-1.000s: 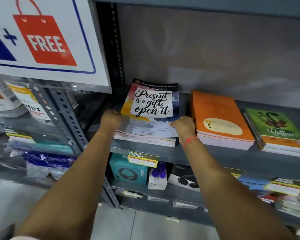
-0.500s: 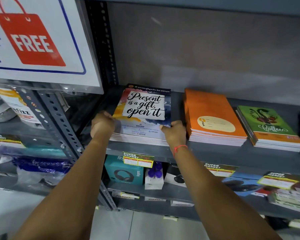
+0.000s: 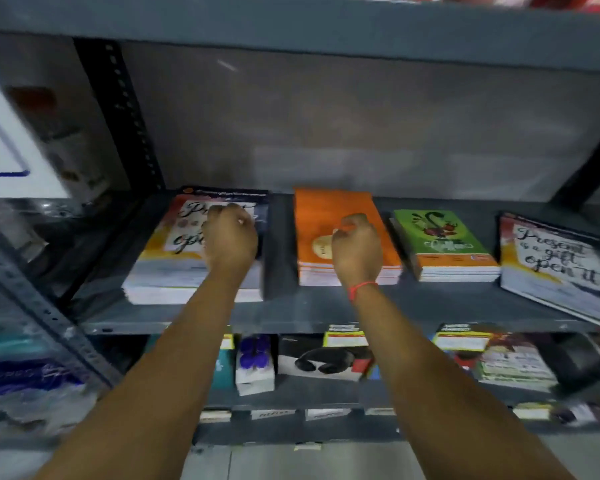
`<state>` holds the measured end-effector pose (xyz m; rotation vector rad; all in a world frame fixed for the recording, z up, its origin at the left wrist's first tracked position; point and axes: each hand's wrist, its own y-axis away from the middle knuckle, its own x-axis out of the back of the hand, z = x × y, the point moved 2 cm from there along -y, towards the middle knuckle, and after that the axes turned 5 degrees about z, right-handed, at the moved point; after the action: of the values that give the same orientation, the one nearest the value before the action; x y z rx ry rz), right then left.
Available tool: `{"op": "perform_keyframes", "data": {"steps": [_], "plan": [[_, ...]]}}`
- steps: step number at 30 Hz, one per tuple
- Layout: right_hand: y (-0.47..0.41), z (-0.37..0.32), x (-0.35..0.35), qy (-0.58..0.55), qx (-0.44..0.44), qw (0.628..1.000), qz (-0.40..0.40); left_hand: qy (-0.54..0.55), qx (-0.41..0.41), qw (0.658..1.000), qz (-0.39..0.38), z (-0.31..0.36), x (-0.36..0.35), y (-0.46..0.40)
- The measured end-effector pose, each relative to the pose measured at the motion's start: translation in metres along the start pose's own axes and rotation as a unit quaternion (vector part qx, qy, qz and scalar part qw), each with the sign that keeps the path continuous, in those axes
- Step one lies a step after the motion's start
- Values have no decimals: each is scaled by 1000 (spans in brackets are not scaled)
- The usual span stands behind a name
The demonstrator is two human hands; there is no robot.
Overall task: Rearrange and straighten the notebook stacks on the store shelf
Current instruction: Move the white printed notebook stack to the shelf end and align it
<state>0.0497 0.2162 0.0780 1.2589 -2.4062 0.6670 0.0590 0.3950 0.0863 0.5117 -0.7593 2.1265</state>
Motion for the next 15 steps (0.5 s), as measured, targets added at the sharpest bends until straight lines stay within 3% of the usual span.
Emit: {"op": "perform_keyframes", "data": {"steps": [6,11,15], "plan": [[-83,93,122,12,-56,994,95,132,-31,981,-141,124,-104,88],[-139,187,214,84,-104,981,139,137,-40,953,-267,195,-184,170],[-162,259,265,227,-194,953,47,77,-71,939,-329,230,-232,211]]}}
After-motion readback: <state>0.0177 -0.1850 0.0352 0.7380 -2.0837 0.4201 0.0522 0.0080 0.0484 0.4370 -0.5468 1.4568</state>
